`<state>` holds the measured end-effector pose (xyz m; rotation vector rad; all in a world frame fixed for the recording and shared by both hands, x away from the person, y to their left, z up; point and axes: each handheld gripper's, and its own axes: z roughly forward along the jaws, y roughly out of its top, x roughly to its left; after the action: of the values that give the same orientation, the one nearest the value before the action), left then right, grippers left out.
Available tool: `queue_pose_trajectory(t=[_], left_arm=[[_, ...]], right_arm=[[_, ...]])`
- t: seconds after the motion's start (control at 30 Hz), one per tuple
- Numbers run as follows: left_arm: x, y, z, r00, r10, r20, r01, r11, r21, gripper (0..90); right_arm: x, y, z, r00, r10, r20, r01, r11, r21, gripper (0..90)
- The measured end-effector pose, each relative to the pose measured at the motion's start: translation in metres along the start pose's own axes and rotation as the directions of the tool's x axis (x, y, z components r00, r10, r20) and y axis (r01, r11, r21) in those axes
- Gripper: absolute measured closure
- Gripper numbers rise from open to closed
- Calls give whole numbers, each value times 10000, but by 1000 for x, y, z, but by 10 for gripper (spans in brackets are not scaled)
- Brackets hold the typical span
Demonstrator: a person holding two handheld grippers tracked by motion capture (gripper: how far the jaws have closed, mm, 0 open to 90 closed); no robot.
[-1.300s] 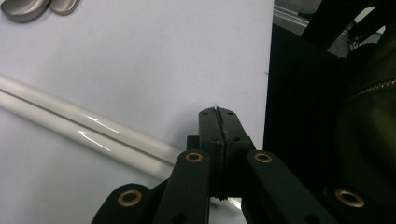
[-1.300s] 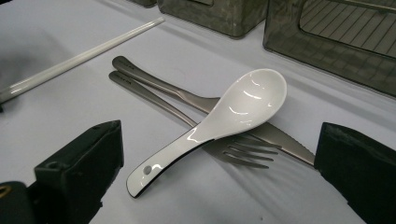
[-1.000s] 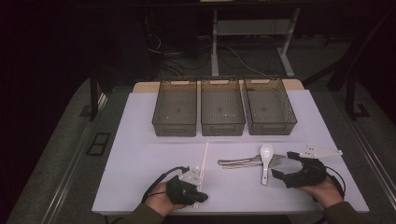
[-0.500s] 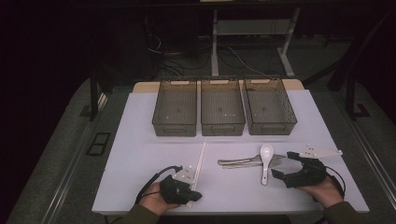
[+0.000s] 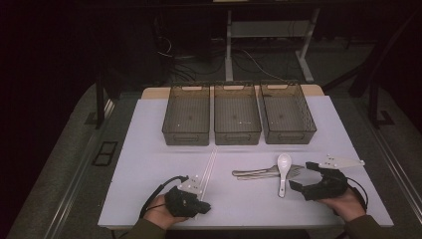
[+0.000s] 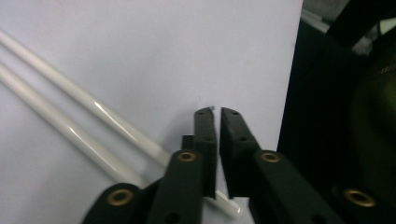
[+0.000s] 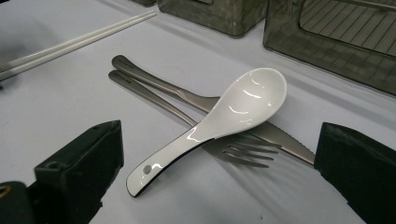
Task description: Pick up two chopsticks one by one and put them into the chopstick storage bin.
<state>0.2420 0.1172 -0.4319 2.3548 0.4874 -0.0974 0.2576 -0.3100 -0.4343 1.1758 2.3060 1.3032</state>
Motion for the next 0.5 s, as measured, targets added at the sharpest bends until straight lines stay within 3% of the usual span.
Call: queue_pose_trajectory(t=[0.03,0.13,0.17,0.2,0.23,0.27,0.3,0.4,0.43,0.5], left_arm=[[0,0,0,10000,0,0,0,10000,0,769],[6,7,-6,9937,-677,-893,617,9957,-689,651],[6,7,-6,9937,-677,-893,617,9957,-689,615],[12,11,-8,9841,-1010,-1464,878,9917,-944,590],[12,11,-8,9841,-1010,-1464,878,9917,-944,550],[19,15,-9,9709,-1347,-1979,1119,9862,-1222,521],[19,15,-9,9709,-1347,-1979,1119,9862,-1222,495],[31,21,-8,9523,-1728,-2515,1436,9810,-1302,449],[39,23,-4,9405,-2017,-2736,1710,9764,-1320,438],[43,24,-2,9386,-2071,-2761,1769,9756,-1303,438]], right_arm=[[0,0,0,10000,5,4,-5,10000,4,13],[0,0,0,10000,10,16,-10,10000,5,13],[0,0,0,10000,15,20,-15,10000,2,13],[0,0,0,10000,11,24,-11,10000,2,13],[0,0,0,10000,17,27,-17,10000,4,13],[0,0,0,10000,19,26,-19,10000,-2,13],[0,0,0,10000,19,26,-19,10000,-2,13],[0,0,0,10000,11,31,-11,10000,4,13],[0,0,1,10000,-8,49,8,10000,1,13],[0,0,0,10000,-2,47,2,10000,3,13]])
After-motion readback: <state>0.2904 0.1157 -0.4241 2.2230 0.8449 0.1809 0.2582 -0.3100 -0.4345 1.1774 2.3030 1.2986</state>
